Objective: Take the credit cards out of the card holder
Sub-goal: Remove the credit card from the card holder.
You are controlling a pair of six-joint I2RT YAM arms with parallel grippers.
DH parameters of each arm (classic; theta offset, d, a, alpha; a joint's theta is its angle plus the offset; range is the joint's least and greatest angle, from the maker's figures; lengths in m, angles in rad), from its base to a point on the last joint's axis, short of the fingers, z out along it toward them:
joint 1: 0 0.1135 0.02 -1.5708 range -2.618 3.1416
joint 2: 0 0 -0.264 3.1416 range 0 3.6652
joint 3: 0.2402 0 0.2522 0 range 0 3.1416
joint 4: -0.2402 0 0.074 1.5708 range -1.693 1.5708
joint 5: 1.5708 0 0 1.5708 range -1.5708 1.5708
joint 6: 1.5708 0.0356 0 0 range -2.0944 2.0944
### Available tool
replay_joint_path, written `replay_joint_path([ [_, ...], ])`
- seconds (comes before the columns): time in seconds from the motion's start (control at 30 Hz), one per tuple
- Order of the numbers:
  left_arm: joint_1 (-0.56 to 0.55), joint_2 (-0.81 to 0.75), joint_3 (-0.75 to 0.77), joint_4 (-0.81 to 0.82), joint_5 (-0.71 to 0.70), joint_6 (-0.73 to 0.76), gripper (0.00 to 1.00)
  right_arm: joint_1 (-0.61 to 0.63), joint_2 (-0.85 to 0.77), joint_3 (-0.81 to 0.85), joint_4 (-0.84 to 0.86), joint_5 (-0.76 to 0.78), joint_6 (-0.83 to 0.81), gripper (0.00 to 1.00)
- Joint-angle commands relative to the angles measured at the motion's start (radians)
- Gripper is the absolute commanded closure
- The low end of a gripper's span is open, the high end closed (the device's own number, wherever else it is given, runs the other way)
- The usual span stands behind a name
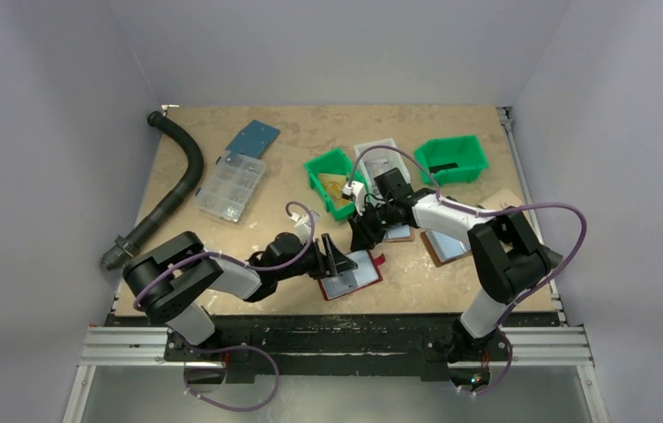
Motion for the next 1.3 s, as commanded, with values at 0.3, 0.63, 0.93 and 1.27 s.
replay_joint_path([
  [0.3, 0.011, 0.095, 0.073, 0.189, 0.073, 0.031, 0.37, -0.019, -0.045, 0.046, -0.017, -0.128, 0.045, 0.51],
  [0.63, 0.011, 0.144, 0.086, 0.228, 0.101, 0.024, 0.37, -0.035, -0.052, 0.056, -0.023, -0.129, 0.063, 0.36],
  [0.93, 0.012, 0.156, 0.106, 0.232, 0.110, 0.032, 0.37, -0.048, -0.065, 0.057, -0.039, -0.140, 0.058, 0.27],
  [1.27, 0.024, 0.143, 0.092, 0.232, 0.112, 0.038, 0.37, -0.047, -0.029, 0.065, -0.074, -0.094, 0.024, 0.25],
])
